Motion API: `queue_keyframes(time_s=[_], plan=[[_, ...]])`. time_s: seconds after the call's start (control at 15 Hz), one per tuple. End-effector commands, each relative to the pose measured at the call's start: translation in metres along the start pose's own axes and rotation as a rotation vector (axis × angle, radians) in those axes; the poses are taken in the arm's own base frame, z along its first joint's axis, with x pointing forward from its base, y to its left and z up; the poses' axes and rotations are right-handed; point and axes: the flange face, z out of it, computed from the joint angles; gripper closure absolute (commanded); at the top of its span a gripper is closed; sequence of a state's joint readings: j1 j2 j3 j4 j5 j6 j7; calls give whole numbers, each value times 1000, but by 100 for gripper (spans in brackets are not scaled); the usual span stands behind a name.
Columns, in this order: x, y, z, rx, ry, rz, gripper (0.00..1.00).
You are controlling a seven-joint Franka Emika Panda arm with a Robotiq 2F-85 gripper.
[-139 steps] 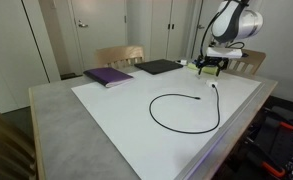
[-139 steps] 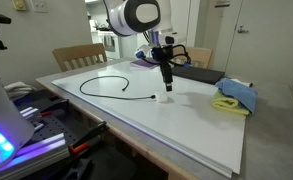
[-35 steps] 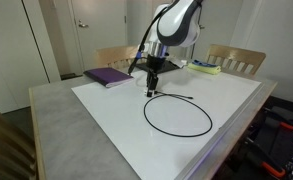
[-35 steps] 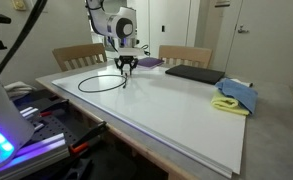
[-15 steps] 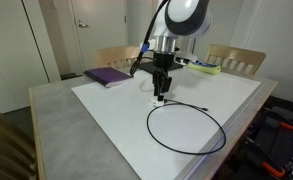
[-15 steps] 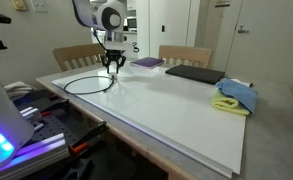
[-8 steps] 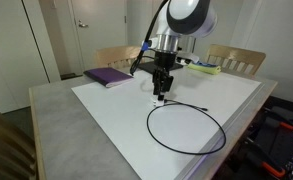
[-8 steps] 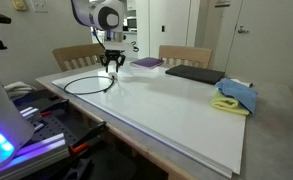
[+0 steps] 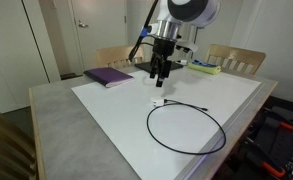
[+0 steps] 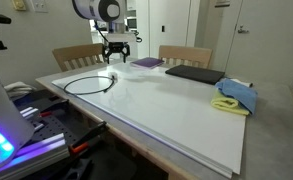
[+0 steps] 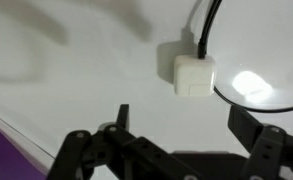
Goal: Fold the charging cable
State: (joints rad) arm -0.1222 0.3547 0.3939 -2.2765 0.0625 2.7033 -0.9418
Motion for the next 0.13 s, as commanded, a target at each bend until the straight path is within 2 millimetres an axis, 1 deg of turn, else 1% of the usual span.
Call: queue_keyframes(time_s=[0.0,0.07], plan=[[1,2,-18,-26,-1,31,0],[1,3,-18,-26,3,38,0]])
